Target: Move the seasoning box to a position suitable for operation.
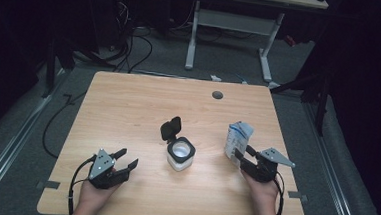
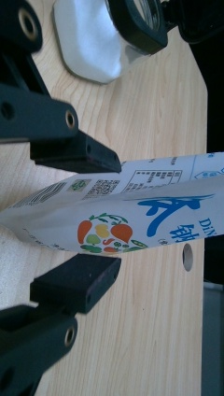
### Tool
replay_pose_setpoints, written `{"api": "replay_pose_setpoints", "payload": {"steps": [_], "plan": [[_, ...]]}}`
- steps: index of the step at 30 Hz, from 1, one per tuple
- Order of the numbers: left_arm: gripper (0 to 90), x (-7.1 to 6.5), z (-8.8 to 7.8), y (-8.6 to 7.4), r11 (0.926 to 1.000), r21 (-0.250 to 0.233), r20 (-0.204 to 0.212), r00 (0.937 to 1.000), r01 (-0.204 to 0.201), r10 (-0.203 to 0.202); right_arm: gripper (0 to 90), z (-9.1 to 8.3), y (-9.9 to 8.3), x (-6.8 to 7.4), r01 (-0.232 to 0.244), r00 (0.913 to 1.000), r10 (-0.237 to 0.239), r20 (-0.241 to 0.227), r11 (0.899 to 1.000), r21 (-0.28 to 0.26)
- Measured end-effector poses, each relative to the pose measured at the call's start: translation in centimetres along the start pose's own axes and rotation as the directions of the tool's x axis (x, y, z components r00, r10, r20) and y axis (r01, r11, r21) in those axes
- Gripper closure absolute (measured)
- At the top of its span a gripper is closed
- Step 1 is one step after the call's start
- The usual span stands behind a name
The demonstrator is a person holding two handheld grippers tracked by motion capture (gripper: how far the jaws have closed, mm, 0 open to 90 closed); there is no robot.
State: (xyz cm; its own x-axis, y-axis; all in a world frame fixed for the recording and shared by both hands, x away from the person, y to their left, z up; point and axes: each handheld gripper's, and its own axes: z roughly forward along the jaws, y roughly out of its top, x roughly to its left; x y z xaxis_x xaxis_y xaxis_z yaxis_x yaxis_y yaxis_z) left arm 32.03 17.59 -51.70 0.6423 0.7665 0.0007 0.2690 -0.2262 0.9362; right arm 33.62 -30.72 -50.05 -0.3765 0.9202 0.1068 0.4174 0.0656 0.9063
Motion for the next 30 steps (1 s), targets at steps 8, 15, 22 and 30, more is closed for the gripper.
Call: {"api": "replay_pose_setpoints", "payload": {"steps": [8,15,22,30], "plan": [[42.4,0.0,0.1,0.0,1.0,0.007,0.001,1.0,0.002,-0.002,40.5,0.0,-0.4,0.3,0.006,0.9999,-0.006,0.012,1.0,0.031],[41.6,0.1,0.3,-0.1,0.9993,0.034,0.005,0.9999,0.015,-0.015,38.7,-0.3,-0.9,0.6,0.029,0.9993,-0.03,0.023,0.999,0.046],[41.4,0.1,0.5,-0.2,0.9986,0.051,0.007,0.9998,0.016,-0.017,37.3,-1.0,-1.5,0.7,0.033,0.9987,-0.035,0.037,0.998,0.052],[41.4,-0.3,1.0,-0.2,0.9971,0.075,0.017,0.9997,0.015,-0.017,38.0,-2.3,-2.7,0.8,0.038,0.9974,-0.042,0.059,0.998,0.054]]}}
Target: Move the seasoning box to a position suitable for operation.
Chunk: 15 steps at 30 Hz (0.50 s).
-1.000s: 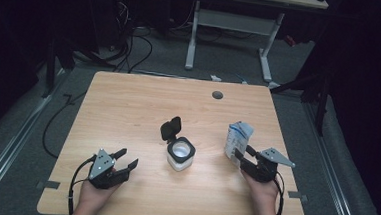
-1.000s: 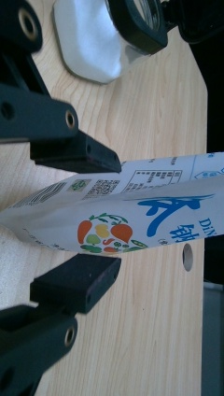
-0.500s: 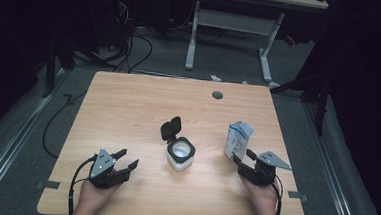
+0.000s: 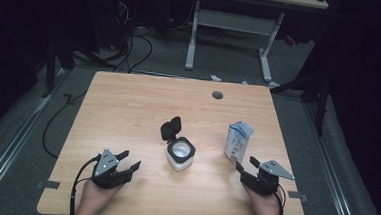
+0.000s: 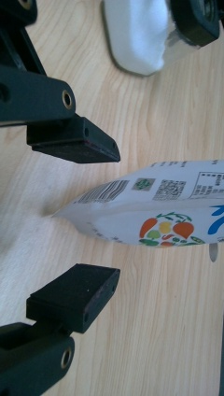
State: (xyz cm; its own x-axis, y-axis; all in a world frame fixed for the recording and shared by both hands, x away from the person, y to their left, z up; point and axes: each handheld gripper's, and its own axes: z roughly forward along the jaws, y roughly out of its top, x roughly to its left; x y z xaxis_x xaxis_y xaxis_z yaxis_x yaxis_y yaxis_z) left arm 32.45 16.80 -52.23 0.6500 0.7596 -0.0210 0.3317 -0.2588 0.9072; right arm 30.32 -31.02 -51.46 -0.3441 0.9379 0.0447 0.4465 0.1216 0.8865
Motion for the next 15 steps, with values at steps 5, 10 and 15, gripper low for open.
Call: {"api": "replay_pose_setpoints", "payload": {"steps": [5,10,15], "plan": [[41.0,-0.1,0.1,0.0,0.9999,0.013,0.006,1.0,0.006,-0.006,38.0,-0.6,-0.6,0.0,0.009,0.9999,-0.009,0.008,1.0,0.017],[40.7,-0.1,0.5,0.1,0.9996,0.024,0.006,0.9998,0.018,-0.018,39.1,-1.2,-1.0,0.2,0.009,1.0,-0.009,0.003,1.0,0.025],[40.7,-0.1,0.9,0.3,0.9992,0.033,0.006,0.9997,0.023,-0.023,42.0,-1.6,-1.3,0.9,0.018,0.9998,-0.018,-0.008,0.999,0.035]]}}
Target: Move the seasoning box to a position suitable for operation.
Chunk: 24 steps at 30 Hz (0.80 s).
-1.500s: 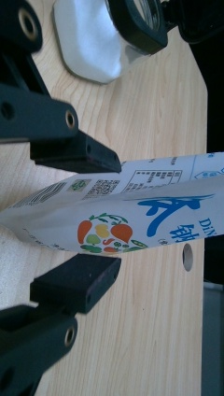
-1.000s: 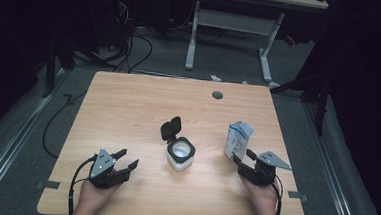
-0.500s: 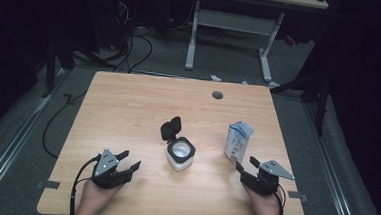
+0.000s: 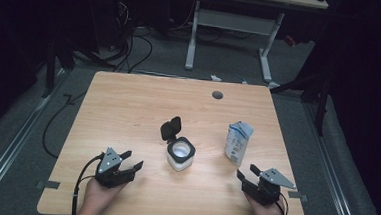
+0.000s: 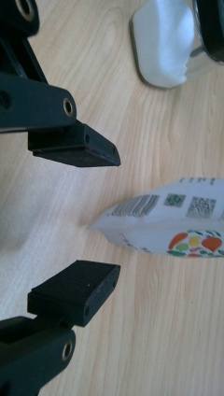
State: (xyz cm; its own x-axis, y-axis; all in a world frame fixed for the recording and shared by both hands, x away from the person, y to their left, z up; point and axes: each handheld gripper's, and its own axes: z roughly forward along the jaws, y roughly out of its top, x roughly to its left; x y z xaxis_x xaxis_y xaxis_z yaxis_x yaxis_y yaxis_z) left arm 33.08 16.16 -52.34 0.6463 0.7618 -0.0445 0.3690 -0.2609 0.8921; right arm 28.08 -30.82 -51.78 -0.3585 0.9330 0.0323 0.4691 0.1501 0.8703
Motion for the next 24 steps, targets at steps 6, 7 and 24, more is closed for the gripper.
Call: {"api": "replay_pose_setpoints", "payload": {"steps": [6,7,24], "plan": [[41.5,0.1,0.4,0.2,0.9999,0.012,0.006,1.0,0.008,-0.008,45.5,0.0,-0.2,1.1,0.021,0.9998,-0.021,-0.006,1.0,0.012],[41.8,0.0,0.5,0.2,0.9999,0.012,0.008,0.9999,0.006,-0.007,46.2,0.0,-0.2,1.3,0.022,0.9997,-0.022,-0.011,1.0,0.011],[43.1,0.0,-0.2,-0.5,0.9999,0.015,-0.028,0.9996,0.008,-0.008,52.0,2.1,1.4,4.2,0.077,0.9942,-0.077,-0.075,0.997,-0.005]]}}
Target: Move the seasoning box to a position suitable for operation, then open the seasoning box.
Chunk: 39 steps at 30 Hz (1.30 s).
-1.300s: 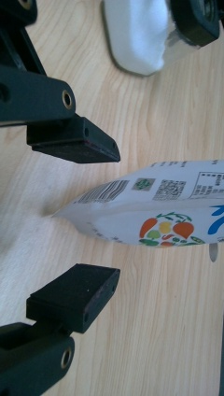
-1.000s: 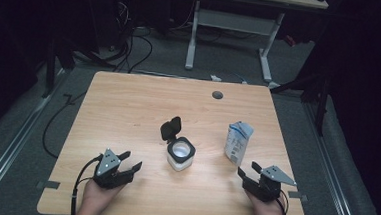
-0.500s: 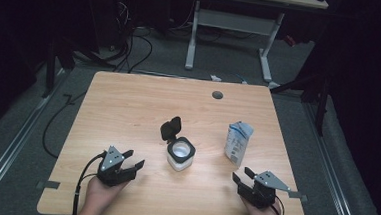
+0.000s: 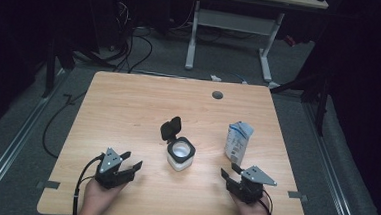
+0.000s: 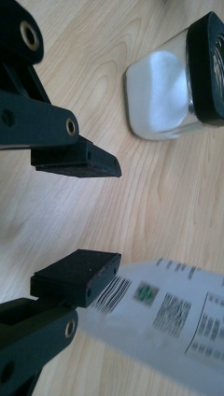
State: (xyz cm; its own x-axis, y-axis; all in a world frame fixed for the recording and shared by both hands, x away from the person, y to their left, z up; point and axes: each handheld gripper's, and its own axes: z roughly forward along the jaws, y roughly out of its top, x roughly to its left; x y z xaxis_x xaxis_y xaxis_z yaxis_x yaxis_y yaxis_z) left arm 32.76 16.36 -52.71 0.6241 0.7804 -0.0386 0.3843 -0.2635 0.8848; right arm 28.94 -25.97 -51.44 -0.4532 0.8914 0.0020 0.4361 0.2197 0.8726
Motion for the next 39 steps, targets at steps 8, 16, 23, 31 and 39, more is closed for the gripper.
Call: {"api": "replay_pose_setpoints", "payload": {"steps": [8,16,23,31,39], "plan": [[45.1,0.7,-0.4,-0.1,0.9981,-0.009,0.014,0.9981,0.06,-0.06,52.9,1.6,0.5,1.2,0.028,0.9993,-0.027,-0.026,0.999,0.021],[44.7,0.3,-0.2,0.2,0.9974,-0.002,0.001,0.9974,0.071,-0.071,52.7,2.7,1.4,2.1,0.049,0.9981,-0.048,-0.039,0.999,0.024],[50.2,-0.1,0.3,1.4,0.9978,-0.012,-0.009,0.9979,0.065,-0.065,58.5,3.9,2.4,3.1,0.067,0.9954,-0.066,-0.07,0.998,0.013],[61.9,-0.4,1.5,3.6,0.9958,-0.027,-0.01,0.996,0.088,-0.088,61.5,5.3,3.6,4.0,0.06,0.9952,-0.061,-0.077,0.998,-0.015],[69.3,-0.8,2.8,5.7,0.9939,-0.048,-0.014,0.9949,0.099,-0.1,61.1,5.3,3.0,4.1,0.073,0.9928,-0.072,-0.096,0.997,0.009]]}}
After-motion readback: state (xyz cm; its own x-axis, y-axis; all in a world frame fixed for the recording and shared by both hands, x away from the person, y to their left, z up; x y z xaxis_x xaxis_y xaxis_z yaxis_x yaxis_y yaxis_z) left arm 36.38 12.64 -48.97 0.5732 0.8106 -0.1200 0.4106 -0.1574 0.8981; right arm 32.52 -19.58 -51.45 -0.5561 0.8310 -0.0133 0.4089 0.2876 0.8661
